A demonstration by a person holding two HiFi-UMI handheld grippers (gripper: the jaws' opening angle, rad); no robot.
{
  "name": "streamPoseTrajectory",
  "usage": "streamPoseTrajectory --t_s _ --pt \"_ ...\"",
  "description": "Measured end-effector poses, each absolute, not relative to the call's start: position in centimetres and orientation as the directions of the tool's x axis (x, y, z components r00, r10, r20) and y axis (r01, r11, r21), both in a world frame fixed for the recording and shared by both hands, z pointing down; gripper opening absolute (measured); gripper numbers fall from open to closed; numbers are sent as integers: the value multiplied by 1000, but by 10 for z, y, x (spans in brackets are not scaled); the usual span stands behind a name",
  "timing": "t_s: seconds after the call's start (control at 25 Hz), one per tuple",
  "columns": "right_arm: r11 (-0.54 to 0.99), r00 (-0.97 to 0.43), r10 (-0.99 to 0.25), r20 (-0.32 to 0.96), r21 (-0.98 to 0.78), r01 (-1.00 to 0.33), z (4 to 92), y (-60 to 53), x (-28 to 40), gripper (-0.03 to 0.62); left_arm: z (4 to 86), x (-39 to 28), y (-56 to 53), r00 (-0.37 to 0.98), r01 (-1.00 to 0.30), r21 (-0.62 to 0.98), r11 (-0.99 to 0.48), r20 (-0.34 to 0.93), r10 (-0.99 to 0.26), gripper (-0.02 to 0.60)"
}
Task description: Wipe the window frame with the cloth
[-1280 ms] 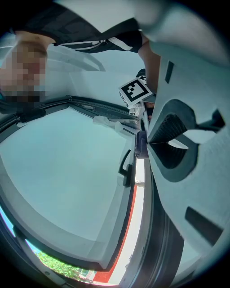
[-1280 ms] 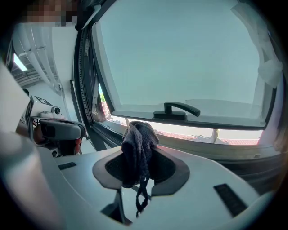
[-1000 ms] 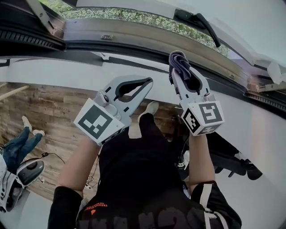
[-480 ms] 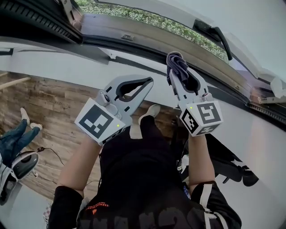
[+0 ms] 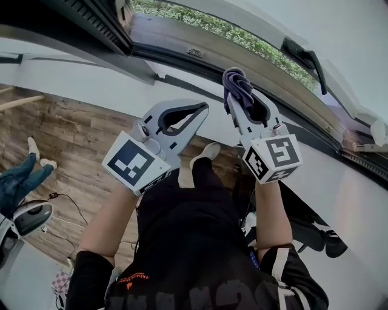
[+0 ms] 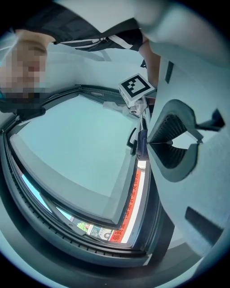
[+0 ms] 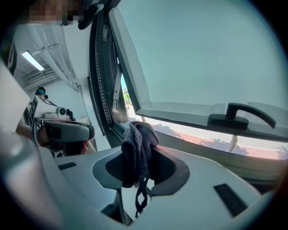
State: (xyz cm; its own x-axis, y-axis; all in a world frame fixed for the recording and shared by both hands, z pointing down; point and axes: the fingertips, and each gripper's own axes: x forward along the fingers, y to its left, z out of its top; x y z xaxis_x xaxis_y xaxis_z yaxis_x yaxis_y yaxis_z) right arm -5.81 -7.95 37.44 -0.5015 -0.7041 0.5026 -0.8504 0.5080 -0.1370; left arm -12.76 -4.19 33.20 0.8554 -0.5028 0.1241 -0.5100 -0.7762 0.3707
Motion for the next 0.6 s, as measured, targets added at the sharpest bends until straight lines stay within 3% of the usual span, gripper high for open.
streamPoseTrajectory --t_s 0.6 --pt "582 -571 -653 498 -152 -799 377 -96 -118 110 335 -172 -51 818 -564 376 -735 130 -560 20"
